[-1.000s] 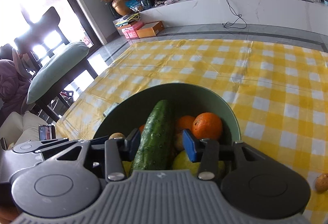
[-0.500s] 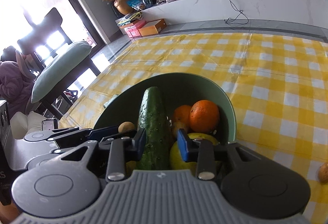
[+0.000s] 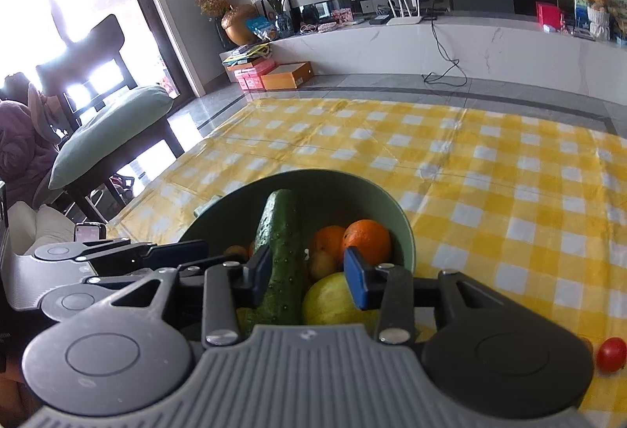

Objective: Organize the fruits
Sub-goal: 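Open both tools to release the cucumber and kiwi into the colander, then withdraw both tools and reach toward the brown kiwi and red tomato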

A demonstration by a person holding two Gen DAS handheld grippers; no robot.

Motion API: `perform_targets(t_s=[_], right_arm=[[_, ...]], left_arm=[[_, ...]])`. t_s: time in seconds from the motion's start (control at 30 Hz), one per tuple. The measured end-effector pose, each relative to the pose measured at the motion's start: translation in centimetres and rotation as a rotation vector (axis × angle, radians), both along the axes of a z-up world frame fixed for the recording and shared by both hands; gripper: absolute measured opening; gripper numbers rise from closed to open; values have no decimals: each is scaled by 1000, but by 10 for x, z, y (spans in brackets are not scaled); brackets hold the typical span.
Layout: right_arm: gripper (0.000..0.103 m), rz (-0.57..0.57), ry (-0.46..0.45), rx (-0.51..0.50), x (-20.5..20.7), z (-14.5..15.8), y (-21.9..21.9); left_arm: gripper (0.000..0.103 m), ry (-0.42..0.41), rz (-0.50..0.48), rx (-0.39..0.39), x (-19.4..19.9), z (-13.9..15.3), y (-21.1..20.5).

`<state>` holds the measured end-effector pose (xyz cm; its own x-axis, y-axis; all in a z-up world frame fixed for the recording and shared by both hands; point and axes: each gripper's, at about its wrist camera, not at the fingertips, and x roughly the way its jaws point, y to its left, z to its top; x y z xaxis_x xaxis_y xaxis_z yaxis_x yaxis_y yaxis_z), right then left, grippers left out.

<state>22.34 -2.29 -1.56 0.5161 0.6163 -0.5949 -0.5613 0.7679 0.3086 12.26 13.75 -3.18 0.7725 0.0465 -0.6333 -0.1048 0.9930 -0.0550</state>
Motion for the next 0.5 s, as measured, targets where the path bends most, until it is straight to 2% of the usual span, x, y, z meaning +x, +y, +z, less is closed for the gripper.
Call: perform_targets(t_s=[0.13,0.23,0.5], right_arm=[[42,-17,-40,-9,-10,9,-14],[53,-27,-78,-16,-19,16,-27],[64,-49,-151,-71,-46,21,-67]], left_arm=[[54,-25,-22,2,-7,8,-10],[56,-31,-40,8,-11,14,-20],[63,-50,-122,-23,-21,28,-52]])
